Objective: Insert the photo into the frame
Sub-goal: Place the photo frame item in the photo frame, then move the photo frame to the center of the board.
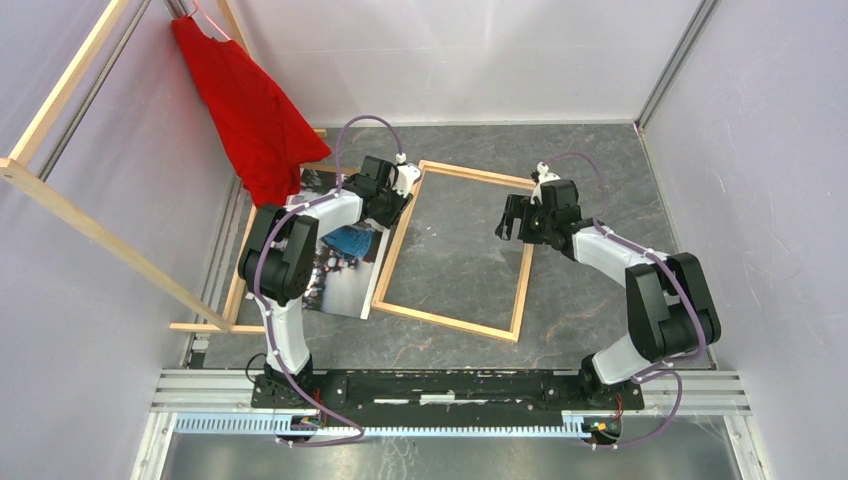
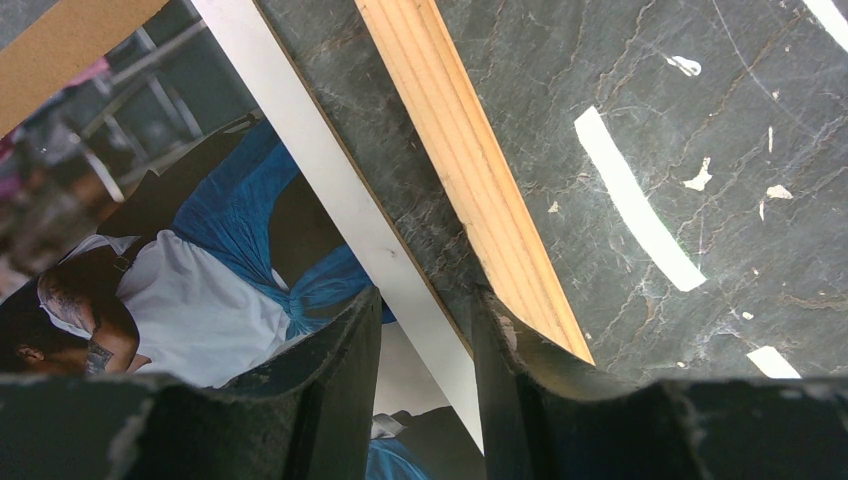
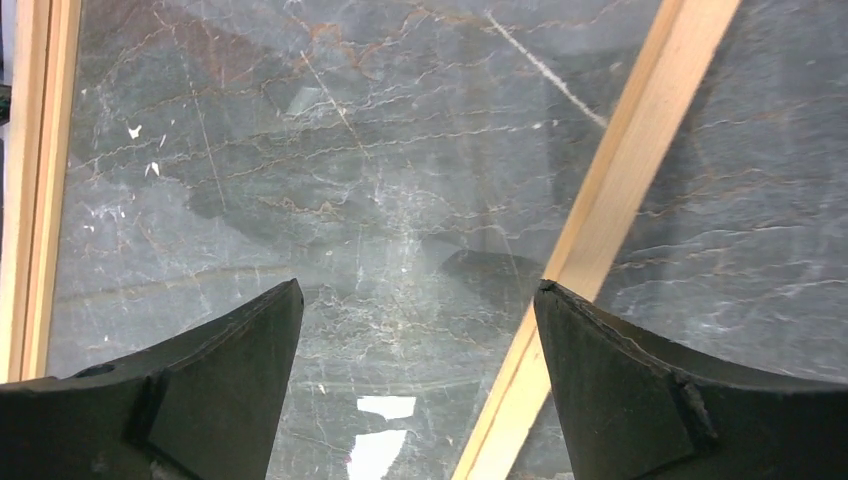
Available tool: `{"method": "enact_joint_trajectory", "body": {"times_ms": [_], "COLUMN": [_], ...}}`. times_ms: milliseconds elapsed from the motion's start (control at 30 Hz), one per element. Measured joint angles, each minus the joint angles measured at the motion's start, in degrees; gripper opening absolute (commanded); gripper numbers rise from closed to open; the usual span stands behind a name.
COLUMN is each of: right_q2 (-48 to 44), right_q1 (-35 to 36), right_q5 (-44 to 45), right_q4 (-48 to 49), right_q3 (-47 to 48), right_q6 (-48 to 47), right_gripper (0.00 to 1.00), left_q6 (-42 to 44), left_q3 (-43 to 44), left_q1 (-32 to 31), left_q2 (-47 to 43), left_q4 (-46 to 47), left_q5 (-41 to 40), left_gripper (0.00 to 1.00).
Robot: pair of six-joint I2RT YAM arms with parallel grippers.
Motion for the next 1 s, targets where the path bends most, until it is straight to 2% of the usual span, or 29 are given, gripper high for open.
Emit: {"method": "enact_joint_trajectory", "body": {"times_ms": [633, 1000], "right_q2": [-1.55, 0.81], "right_q1": [-0.33, -6.49], "right_q5": [5.57, -1.18], "right_q4": [-5.38, 0.26], "right_q3": [3.67, -0.20], "right_q6": [-2.60, 1.05], "right_gripper": [0.94, 0.94], "left_q6": [0.02, 0.02], "left_q3": [0.00, -0.26], "left_q1": [0.00, -0.07], "left_q2": [0.00, 0.00], "left_q4": [0.00, 0.39], "left_q5": [0.00, 0.20], "left_gripper": [0.45, 0.44]}}
